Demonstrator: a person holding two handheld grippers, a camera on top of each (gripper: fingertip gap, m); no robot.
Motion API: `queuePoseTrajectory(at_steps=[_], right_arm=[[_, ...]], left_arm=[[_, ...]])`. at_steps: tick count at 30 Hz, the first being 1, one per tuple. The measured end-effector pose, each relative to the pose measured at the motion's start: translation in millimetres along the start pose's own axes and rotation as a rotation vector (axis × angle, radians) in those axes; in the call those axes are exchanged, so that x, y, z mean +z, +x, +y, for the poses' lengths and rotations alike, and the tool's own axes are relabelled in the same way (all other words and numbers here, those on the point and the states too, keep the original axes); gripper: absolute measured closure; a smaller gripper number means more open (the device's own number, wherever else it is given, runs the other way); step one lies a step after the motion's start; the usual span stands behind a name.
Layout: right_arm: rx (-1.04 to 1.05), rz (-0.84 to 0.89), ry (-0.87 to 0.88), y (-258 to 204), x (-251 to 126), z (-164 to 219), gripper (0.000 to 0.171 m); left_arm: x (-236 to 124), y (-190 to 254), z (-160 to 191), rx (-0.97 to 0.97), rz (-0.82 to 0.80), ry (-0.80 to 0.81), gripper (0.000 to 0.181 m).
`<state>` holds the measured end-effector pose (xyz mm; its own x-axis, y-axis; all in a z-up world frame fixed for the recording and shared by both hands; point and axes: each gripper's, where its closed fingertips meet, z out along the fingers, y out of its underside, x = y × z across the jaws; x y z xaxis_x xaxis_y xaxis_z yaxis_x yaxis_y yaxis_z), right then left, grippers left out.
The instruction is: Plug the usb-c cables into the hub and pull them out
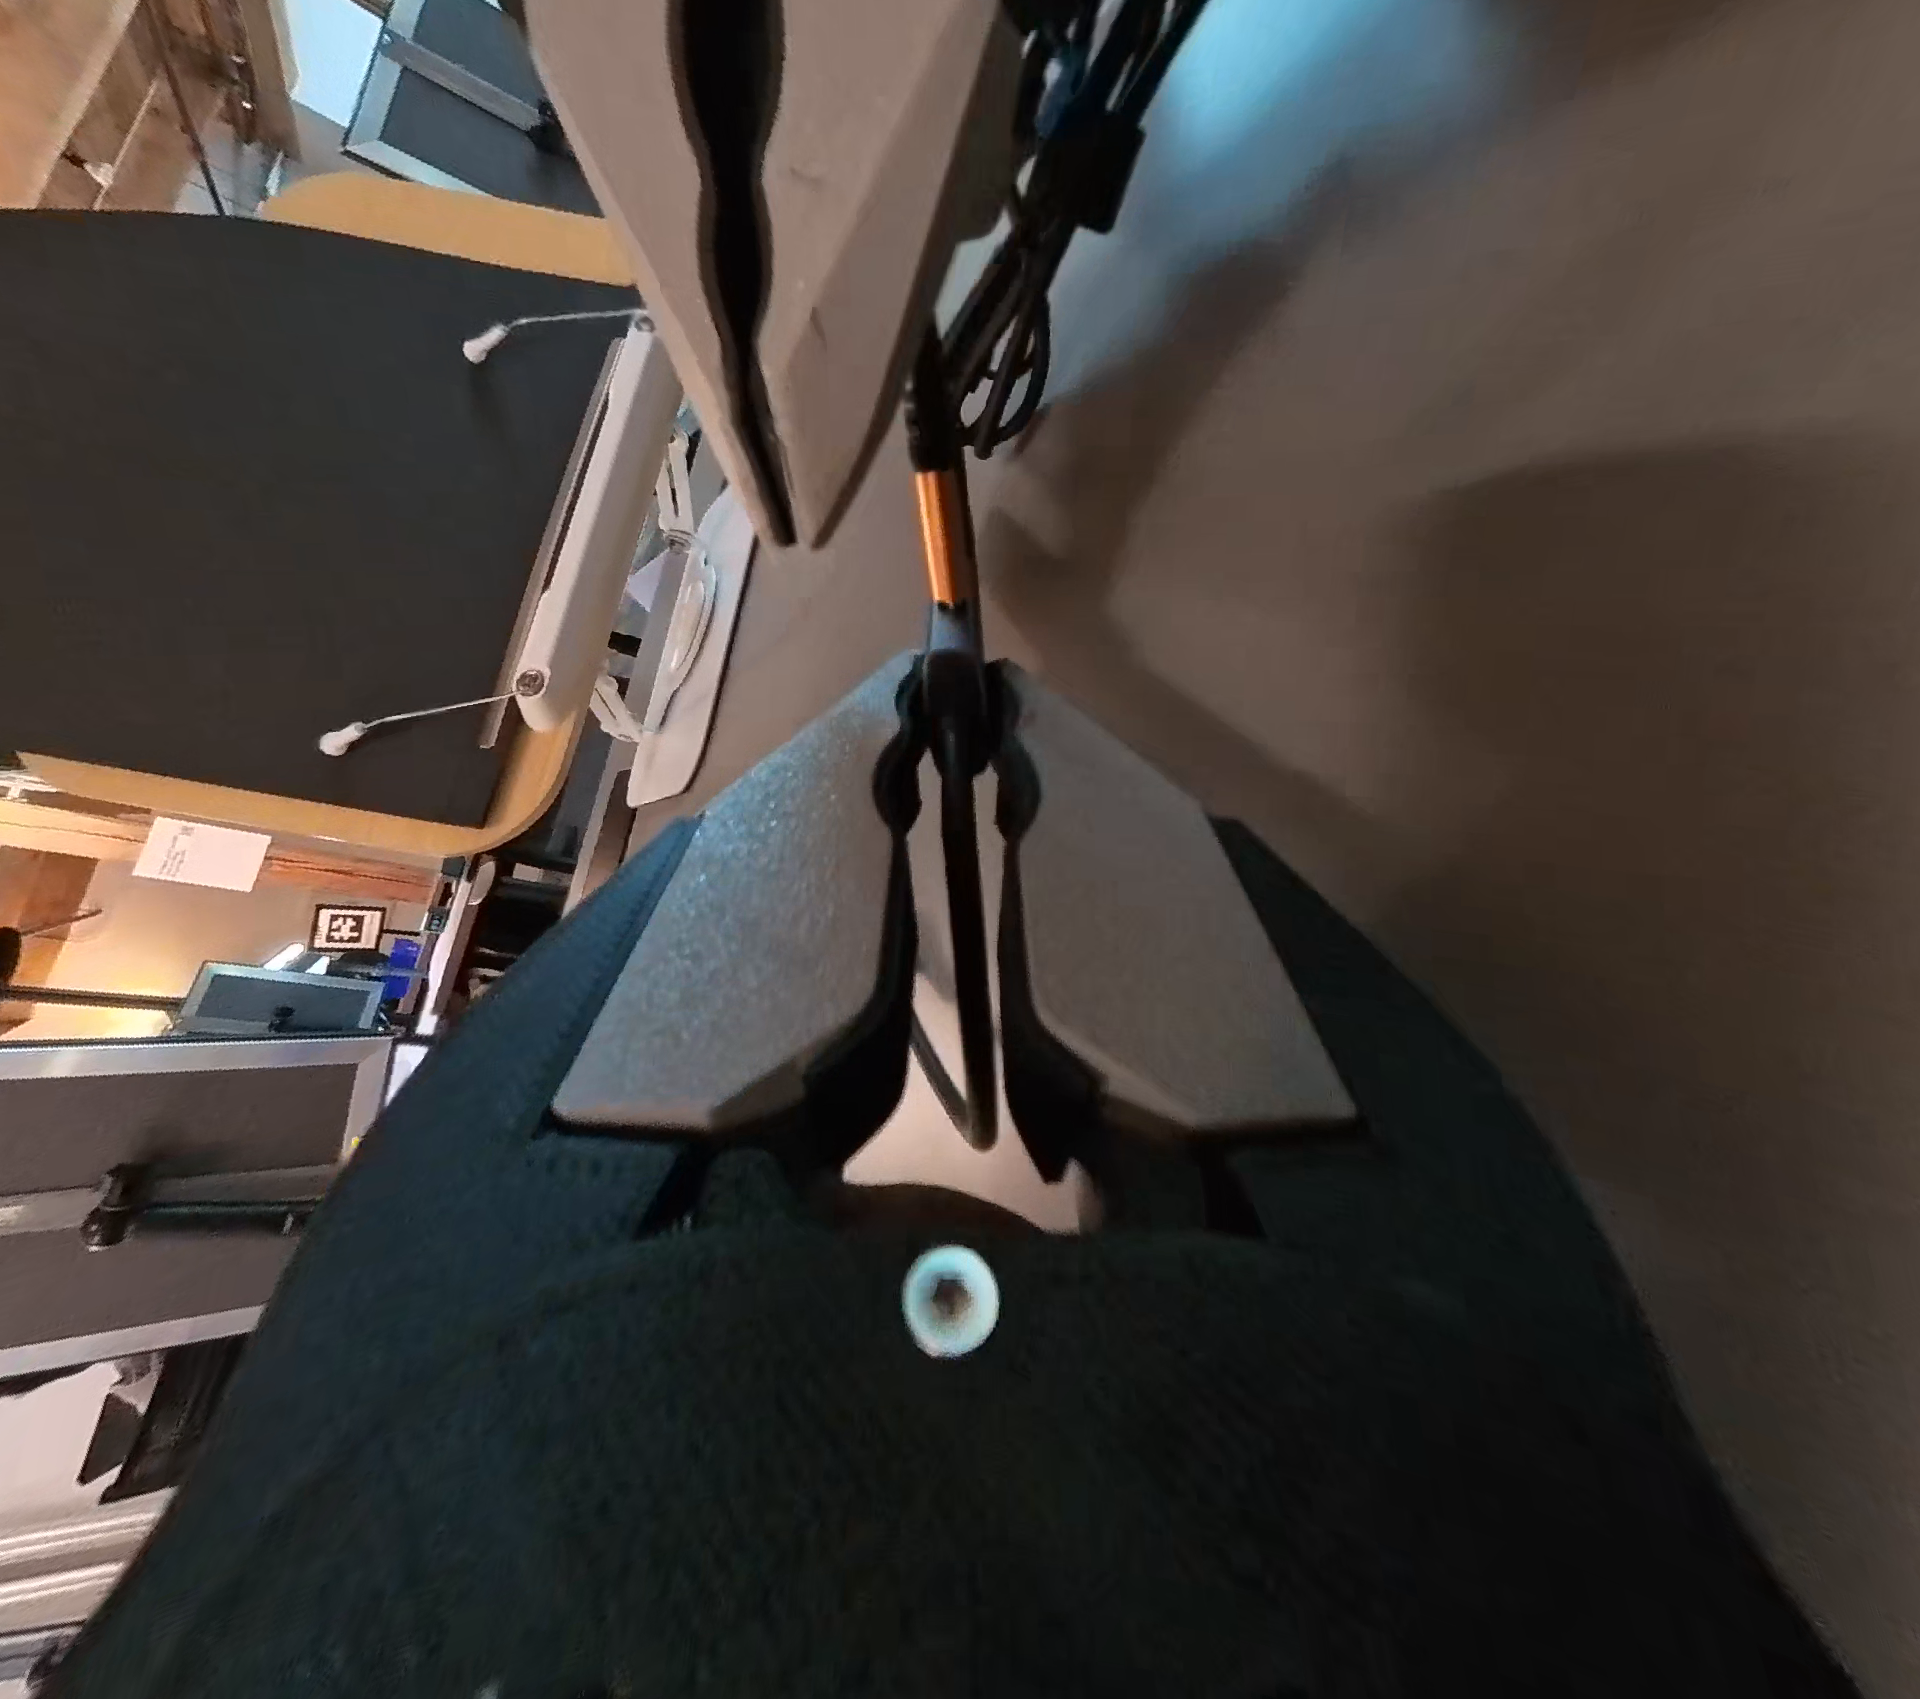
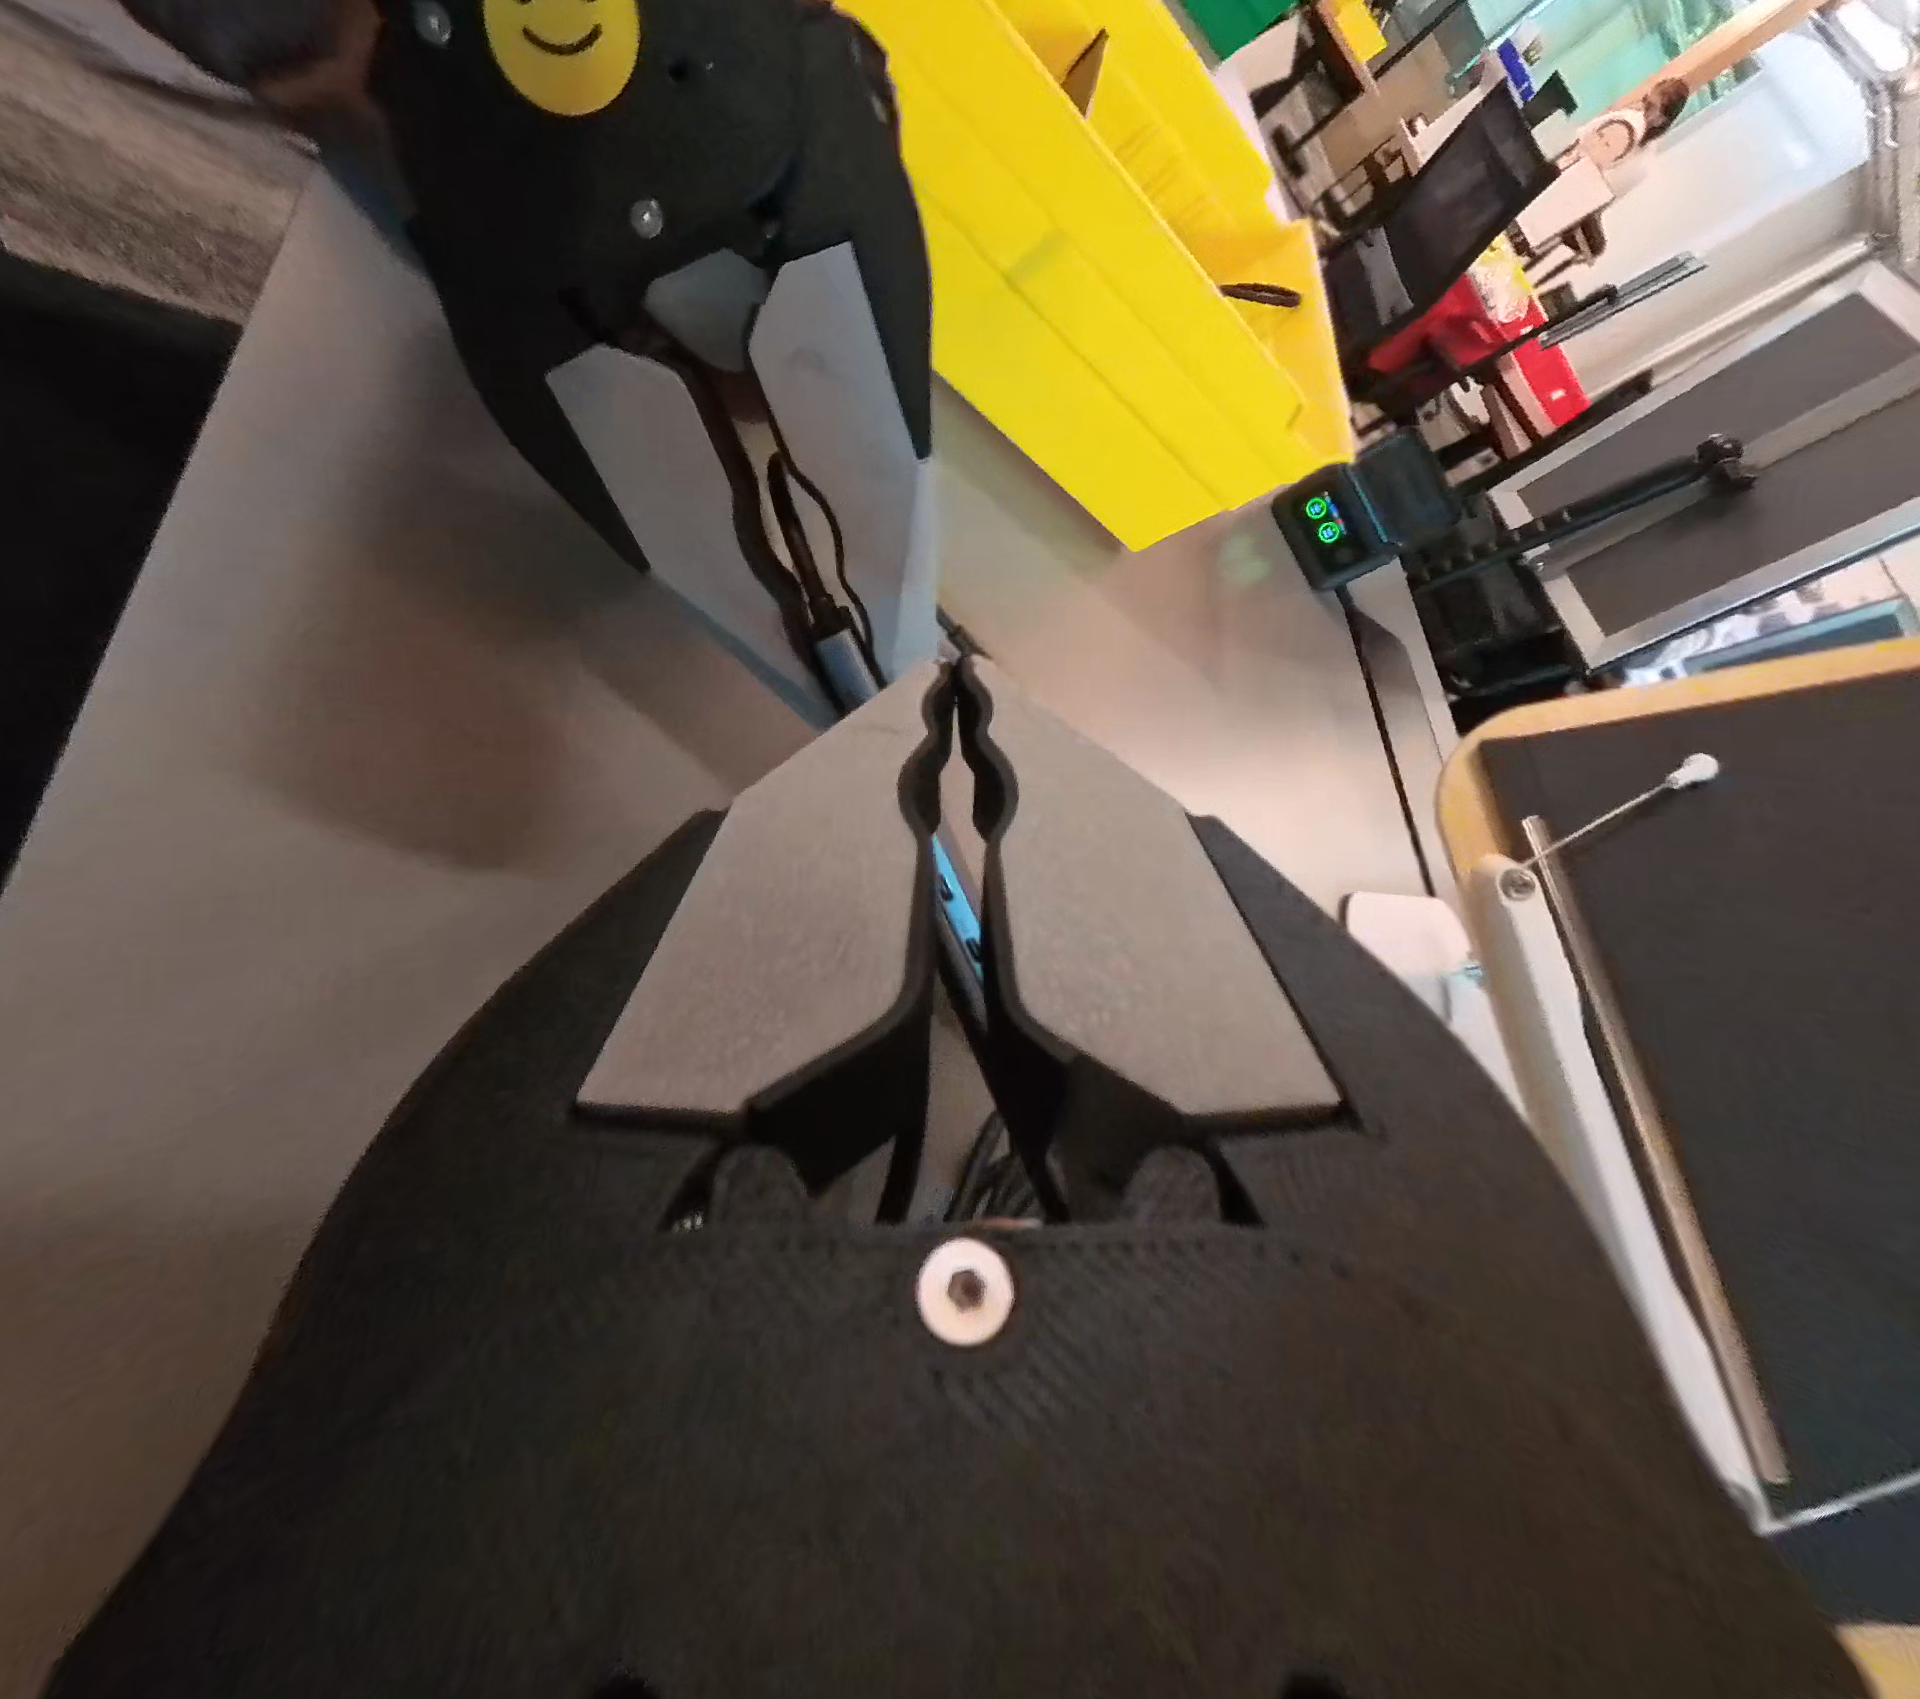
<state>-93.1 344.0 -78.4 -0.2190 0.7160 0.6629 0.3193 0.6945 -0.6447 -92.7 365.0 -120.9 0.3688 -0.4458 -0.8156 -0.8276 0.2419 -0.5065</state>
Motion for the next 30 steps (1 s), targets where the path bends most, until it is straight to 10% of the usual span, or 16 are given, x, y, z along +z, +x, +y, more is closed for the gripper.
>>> queuePoseTrajectory(at_steps=[1,14,30], right_arm=[[0.026,0.0,0.021,2.4,-3.2,-1.9,0.171],[0.514,0.281,0.341,101.6,-74.3,3.8,0.163],[0.641,0.047,0.308,81.3,-52.6,19.6,0.118]], left_arm=[[-0.2,-0.5,-0.6,-0.003,-0.003,0.003,0.173],[-16.3,-36.6,-9.3,-0.345,-0.025,0.146,0.174],[-51.6,-80.1,-24.3,-0.788,0.045,0.469,0.175]])
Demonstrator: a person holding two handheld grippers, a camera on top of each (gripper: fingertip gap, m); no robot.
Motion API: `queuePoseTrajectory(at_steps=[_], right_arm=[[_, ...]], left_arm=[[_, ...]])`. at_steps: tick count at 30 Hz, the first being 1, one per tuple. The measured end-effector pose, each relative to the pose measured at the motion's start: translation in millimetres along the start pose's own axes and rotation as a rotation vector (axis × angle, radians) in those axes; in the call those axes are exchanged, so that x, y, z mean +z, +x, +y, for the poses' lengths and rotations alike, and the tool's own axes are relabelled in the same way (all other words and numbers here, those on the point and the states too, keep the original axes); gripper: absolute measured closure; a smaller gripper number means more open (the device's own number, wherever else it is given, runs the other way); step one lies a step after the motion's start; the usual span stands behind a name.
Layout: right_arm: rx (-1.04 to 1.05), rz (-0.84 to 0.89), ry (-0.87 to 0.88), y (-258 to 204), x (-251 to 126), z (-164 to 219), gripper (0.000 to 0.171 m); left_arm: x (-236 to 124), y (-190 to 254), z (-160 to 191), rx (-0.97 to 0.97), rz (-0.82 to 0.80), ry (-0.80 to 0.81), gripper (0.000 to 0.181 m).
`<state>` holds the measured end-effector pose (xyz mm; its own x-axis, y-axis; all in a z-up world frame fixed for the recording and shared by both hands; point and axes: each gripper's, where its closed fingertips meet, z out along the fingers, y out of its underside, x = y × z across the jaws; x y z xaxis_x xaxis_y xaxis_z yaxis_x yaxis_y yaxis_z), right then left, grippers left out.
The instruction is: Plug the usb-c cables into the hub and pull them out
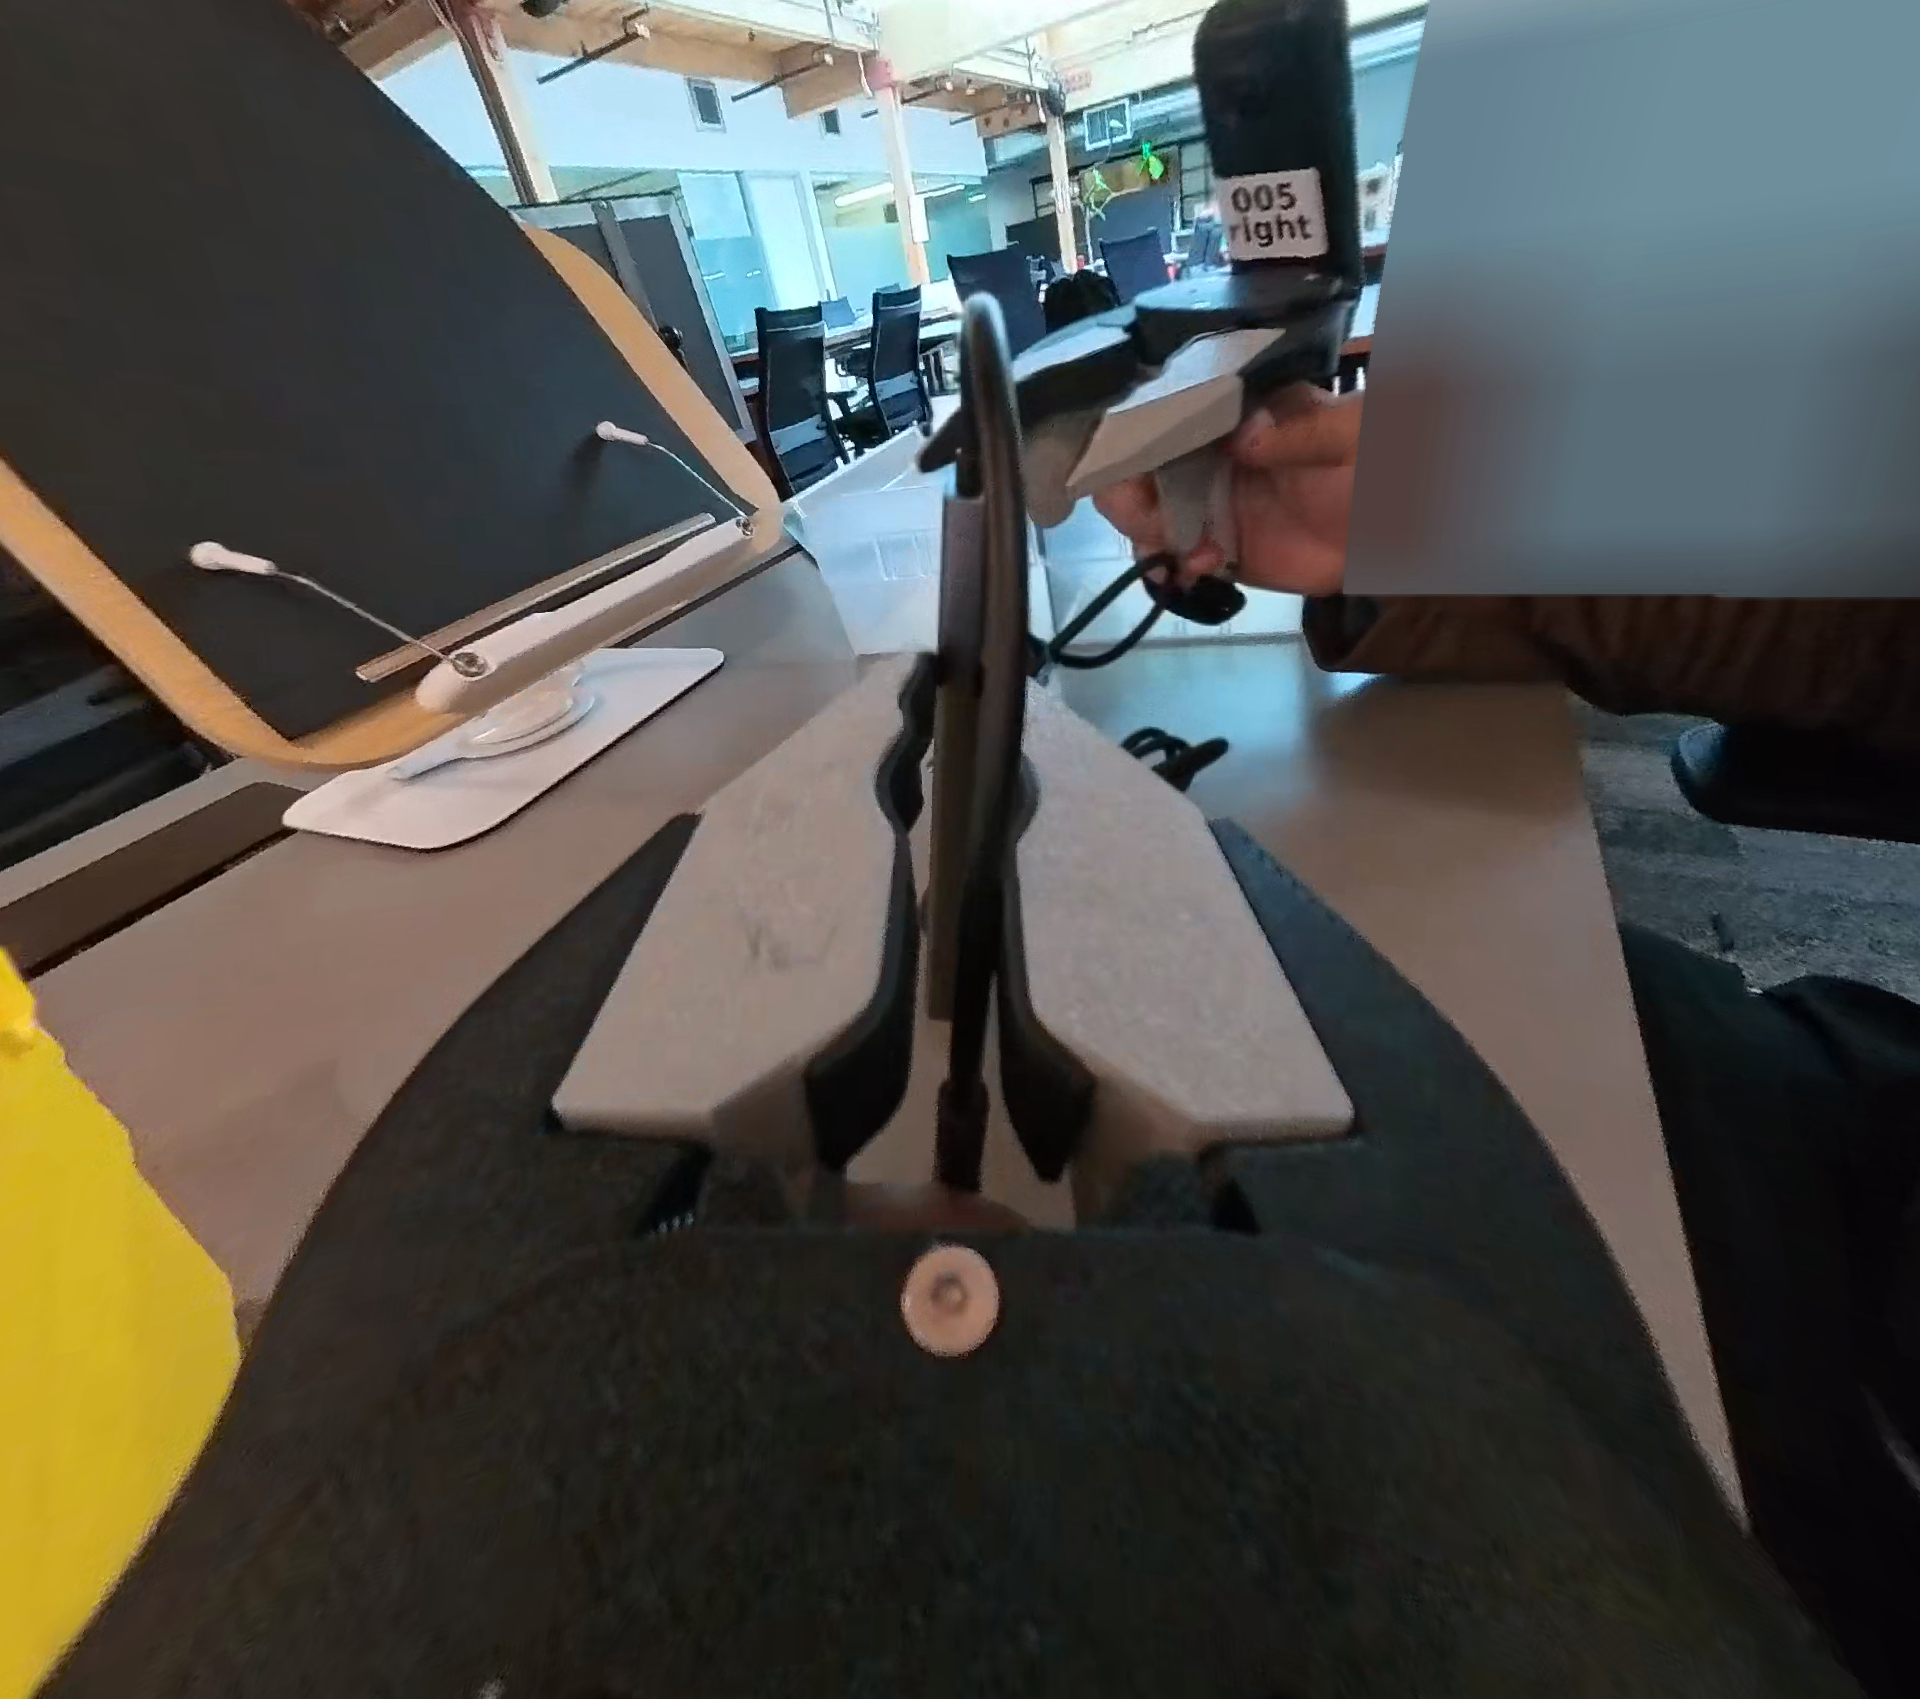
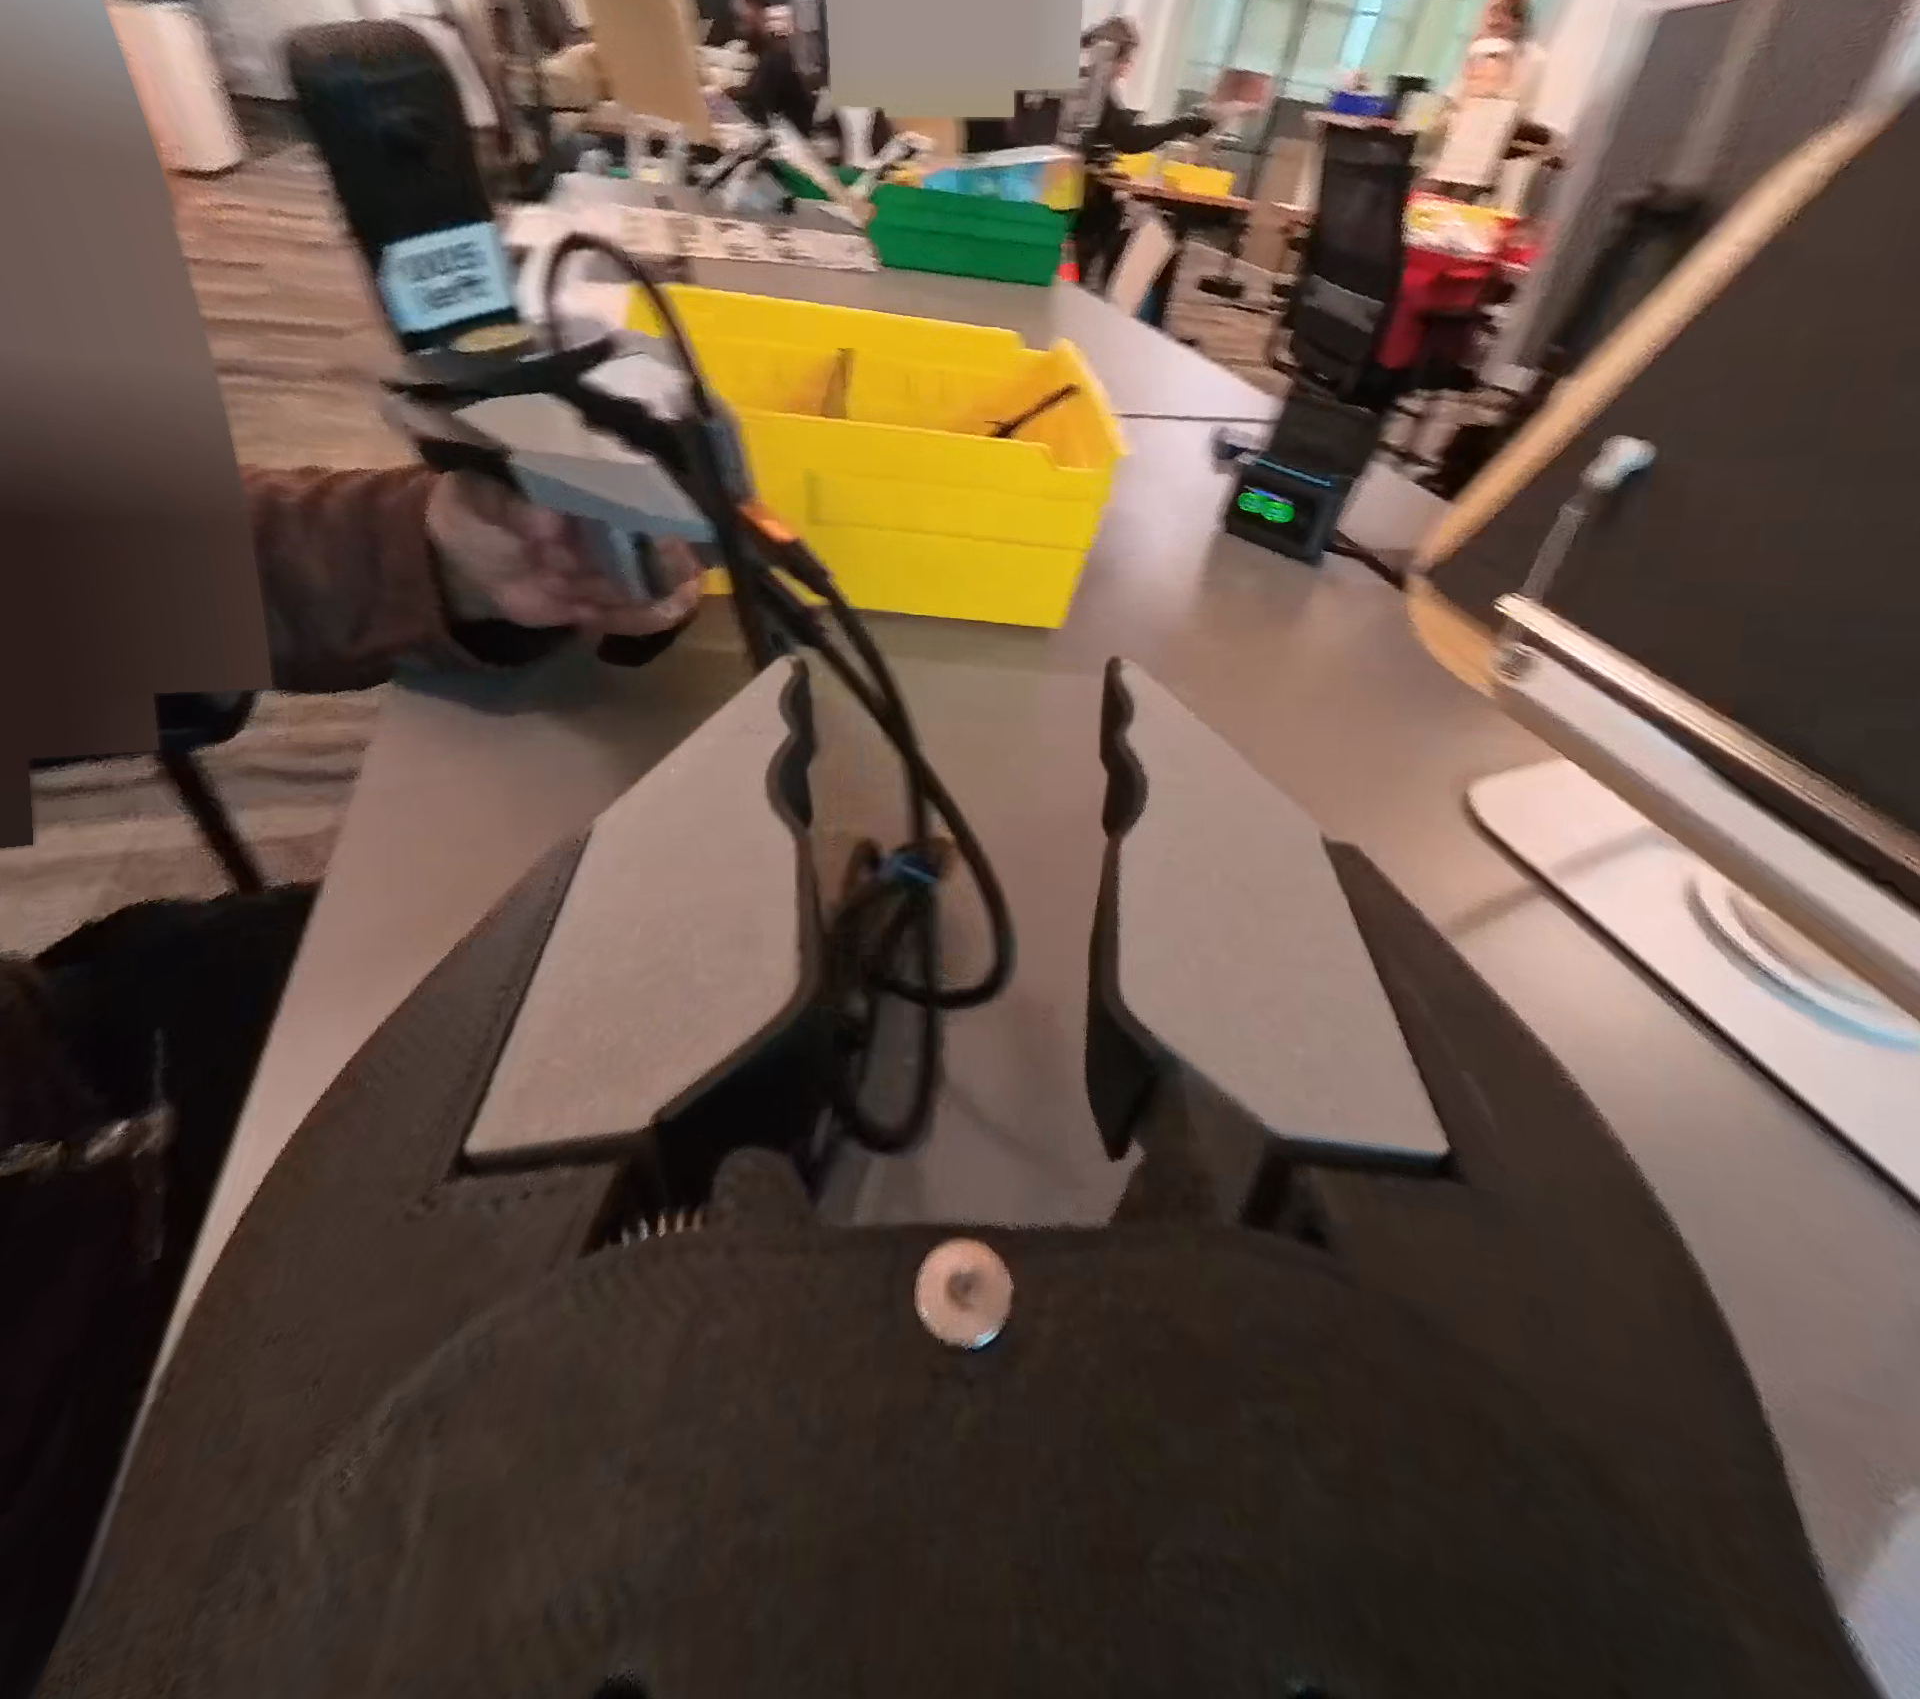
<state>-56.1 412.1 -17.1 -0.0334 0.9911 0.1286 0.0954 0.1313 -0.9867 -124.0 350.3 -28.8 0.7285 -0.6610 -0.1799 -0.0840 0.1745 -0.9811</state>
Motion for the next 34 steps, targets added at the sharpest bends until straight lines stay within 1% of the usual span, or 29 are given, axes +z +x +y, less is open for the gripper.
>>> queuePoseTrajectory(at_steps=[3,5,10,11,12,13,14,16,18,20,23,25,27,29,31,34], right_arm=[[-0.067,-0.177,-0.038,-39.0,9.5,5.0,0.118],[-0.115,-0.267,-0.064,-62.6,14.7,8.0,0.122],[-0.209,-0.269,-0.17,-77.9,38.7,21.3,0.126],[-0.231,-0.265,-0.186,-80.7,43.6,22.7,0.13],[-0.259,-0.243,-0.198,-80.6,48.5,23.3,0.144],[-0.293,-0.217,-0.21,-79.6,52.9,23.7,0.152],[-0.328,-0.199,-0.225,-78.7,55.6,24.7,0.154],[-0.38,-0.175,-0.249,-76.1,57.0,24.9,0.164],[-0.392,-0.137,-0.235,-71.9,57.6,19.1,0.165],[-0.393,-0.052,-0.254,-58.1,57.8,14.3,0.166],[-0.395,0.127,-0.303,-22.2,47.2,-2.6,0.165],[-0.387,0.193,-0.336,-5.3,36.0,-19.8,0.165],[-0.43,0.277,-0.4,12.0,23.8,-37.2,0.165],[-0.454,0.324,-0.423,25.1,9.6,-60.7,0.165],[-0.441,0.39,-0.453,43.1,-7.8,-79.5,0.165],[-0.455,0.517,-0.463,73.7,-40.0,-110.2,0.164]], left_arm=[[3.9,6.8,6.3,0.042,0.019,-0.035,0.175],[6.3,12.5,9.5,0.075,0.035,-0.051,0.175],[9.8,25.6,17.2,0.134,0.086,-0.088,0.174],[10.5,27.8,18.9,0.146,0.094,-0.095,0.175],[10.6,30.7,19.6,0.157,0.105,-0.097,0.175],[10.7,32.1,20.6,0.162,0.11,-0.102,0.175],[10.4,30.0,22.1,0.164,0.099,-0.11,0.175],[8.3,26.4,22.0,0.137,0.095,-0.107,0.175],[8.0,22.0,16.8,0.075,0.084,-0.073,0.174],[7.1,14.1,13.3,0.053,0.038,-0.049,0.176],[3.6,4.7,9.1,0.047,-0.028,-0.022,0.16],[2.7,4.8,5.4,0.043,-0.032,0.0,0.157],[3.6,6.4,6.3,0.054,-0.038,-0.006,0.155],[2.8,6.8,4.9,0.073,-0.052,-0.005,0.153],[-1.0,8.6,-5.6,0.043,-0.039,0.059,0.152],[-1.7,-0.7,-1.0,0.021,-0.076,0.033,0.151]])
